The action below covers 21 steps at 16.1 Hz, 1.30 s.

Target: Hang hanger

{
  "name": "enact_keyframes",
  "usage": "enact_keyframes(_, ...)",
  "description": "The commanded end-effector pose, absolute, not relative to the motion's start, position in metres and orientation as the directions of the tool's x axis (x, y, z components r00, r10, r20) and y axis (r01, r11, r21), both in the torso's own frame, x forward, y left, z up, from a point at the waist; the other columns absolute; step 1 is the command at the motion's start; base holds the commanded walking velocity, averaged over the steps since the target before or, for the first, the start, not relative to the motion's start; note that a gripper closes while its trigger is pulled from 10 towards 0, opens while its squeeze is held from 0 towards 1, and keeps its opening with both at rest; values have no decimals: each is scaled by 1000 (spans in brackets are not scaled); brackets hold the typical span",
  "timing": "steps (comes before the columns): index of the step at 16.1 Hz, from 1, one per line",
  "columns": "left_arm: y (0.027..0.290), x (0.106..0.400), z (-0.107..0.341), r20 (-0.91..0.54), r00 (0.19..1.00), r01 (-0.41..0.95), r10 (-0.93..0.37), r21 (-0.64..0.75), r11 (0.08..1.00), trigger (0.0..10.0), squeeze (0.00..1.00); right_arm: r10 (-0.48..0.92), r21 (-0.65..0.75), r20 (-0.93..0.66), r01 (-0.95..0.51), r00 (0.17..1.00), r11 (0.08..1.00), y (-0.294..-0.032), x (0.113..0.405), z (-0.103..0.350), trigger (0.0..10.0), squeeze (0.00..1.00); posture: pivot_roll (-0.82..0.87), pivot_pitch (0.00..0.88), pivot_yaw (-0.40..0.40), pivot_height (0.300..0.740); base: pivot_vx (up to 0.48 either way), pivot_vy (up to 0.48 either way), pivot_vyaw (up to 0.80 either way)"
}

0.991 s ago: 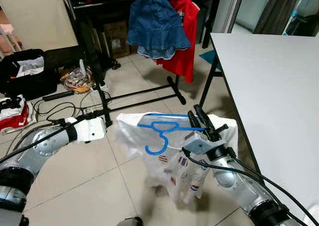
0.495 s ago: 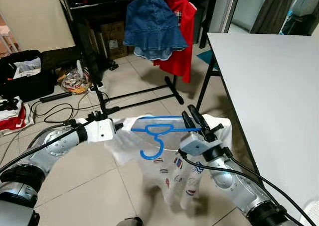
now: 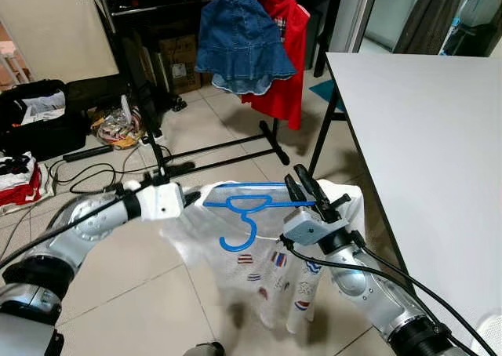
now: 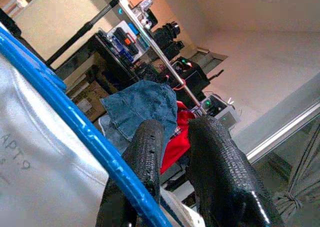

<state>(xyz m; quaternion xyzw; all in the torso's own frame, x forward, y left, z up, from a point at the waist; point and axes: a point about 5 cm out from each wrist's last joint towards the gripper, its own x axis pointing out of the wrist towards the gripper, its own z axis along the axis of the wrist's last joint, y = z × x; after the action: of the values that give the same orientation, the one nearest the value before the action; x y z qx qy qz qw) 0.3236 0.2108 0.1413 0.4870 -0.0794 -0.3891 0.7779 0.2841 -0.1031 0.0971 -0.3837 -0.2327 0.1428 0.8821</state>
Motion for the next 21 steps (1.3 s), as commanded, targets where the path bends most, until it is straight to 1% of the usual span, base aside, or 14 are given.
enact_keyframes(1,210,325,150,-254,671,533,-696,818,215,10000,1000,430,-728,340,-56,836,684,-102,284,106,10000,0,94,71,42,740,0,0,0)
enact_keyframes(3,210,323,149,-270,660,547,-701,812,202,10000,1000,431,-728,341,-55,836,684,-102,285,106,10000,0,94,70,42,740,0,0,0)
enact_keyframes(4,209,322,150,-273,658,541,-702,820,188,10000,675,430,-728,342,-55,836,684,-102,285,106,10000,0,95,71,41,740,0,0,0)
enact_keyframes(5,208,321,151,-277,652,542,-706,821,179,10000,0,431,-728,341,-55,835,683,-102,285,106,10000,0,94,72,41,740,0,0,0)
enact_keyframes(8,207,314,161,-289,626,555,-724,818,153,10000,0,431,-729,340,-55,836,682,-103,283,106,10000,0,92,78,40,740,0,0,0)
enact_keyframes(10,212,305,162,-370,597,606,-712,789,98,10000,0,432,-730,336,-59,837,681,-104,282,106,10000,0,95,81,38,740,0,0,0)
enact_keyframes(13,217,297,160,-453,570,669,-685,740,68,10000,0,436,-731,332,-64,836,679,-104,283,105,10000,0,99,81,36,740,0,0,0)
enact_keyframes(17,211,293,167,-433,570,682,-699,724,108,10000,0,438,-733,330,-65,836,678,-103,284,106,10000,0,101,78,35,740,0,0,0)
enact_keyframes(19,216,292,158,-454,577,700,-679,703,124,10000,0,439,-732,330,-67,835,678,-103,283,105,10000,0,100,76,38,740,0,0,0)
enact_keyframes(21,226,292,137,-505,596,726,-625,672,150,10000,0,441,-729,335,-67,832,681,-101,283,107,10000,0,93,75,40,740,0,0,0)
